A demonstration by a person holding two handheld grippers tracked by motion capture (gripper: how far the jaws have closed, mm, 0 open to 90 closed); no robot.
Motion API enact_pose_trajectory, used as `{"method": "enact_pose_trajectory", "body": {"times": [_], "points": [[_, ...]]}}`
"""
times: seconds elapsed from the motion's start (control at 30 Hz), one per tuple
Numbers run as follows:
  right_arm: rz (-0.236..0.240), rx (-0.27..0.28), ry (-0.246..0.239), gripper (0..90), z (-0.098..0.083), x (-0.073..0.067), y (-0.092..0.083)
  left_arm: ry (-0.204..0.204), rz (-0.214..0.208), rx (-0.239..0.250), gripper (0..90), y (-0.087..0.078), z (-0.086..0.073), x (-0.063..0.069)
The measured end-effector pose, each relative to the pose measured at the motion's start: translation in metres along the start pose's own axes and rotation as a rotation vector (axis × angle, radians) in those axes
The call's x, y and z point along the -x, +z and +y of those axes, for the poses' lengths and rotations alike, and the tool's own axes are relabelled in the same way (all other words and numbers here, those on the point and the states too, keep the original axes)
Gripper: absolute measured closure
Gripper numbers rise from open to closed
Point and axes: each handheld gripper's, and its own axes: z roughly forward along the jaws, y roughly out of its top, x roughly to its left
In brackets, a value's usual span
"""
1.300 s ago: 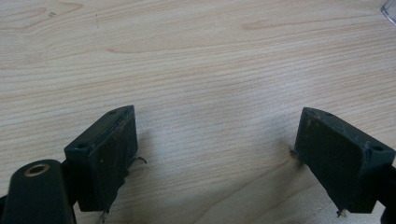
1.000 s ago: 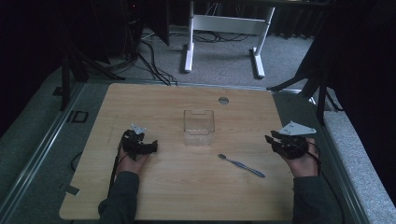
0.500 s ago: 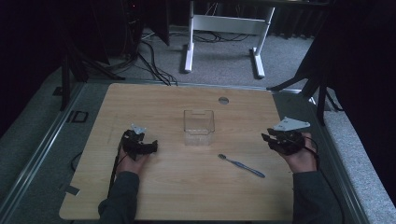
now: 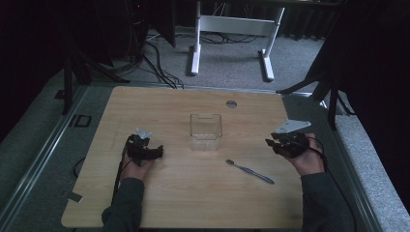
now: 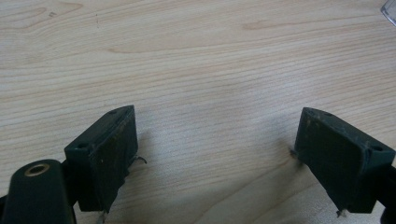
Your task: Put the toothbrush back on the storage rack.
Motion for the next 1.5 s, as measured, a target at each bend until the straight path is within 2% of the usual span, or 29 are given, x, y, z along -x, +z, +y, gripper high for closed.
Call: {"method": "enact_pose_trajectory", "body": {"times": [0.3, 0.37, 0.7, 0.8, 1.1, 1.5], "points": [[0.032, -0.038, -0.031, 66.5, 0.010, -0.004, 0.010, 0.000, 0.000, 0.000, 13.6, 0.000, 0.000, 0.000], [0.040, -0.054, -0.056, 66.5, 0.013, -0.006, 0.012, 0.000, 0.000, 0.000, 13.7, 0.000, 0.000, 0.000], [0.056, -0.082, -0.078, 66.5, 0.020, -0.005, 0.016, 0.000, 0.000, 0.000, 13.7, 0.000, 0.000, 0.000], [0.075, -0.083, -0.081, 66.6, 0.023, -0.005, 0.015, 0.000, 0.000, 0.000, 13.7, 0.000, 0.000, 0.000], [0.102, -0.131, -0.110, 67.3, 0.030, -0.007, 0.025, -0.001, 0.000, 0.000, 13.8, 0.000, 0.000, 0.000], [0.124, -0.166, -0.148, 67.2, 0.043, -0.011, 0.031, 0.000, 0.000, -0.001, 13.7, 0.000, 0.000, 0.000]]}}
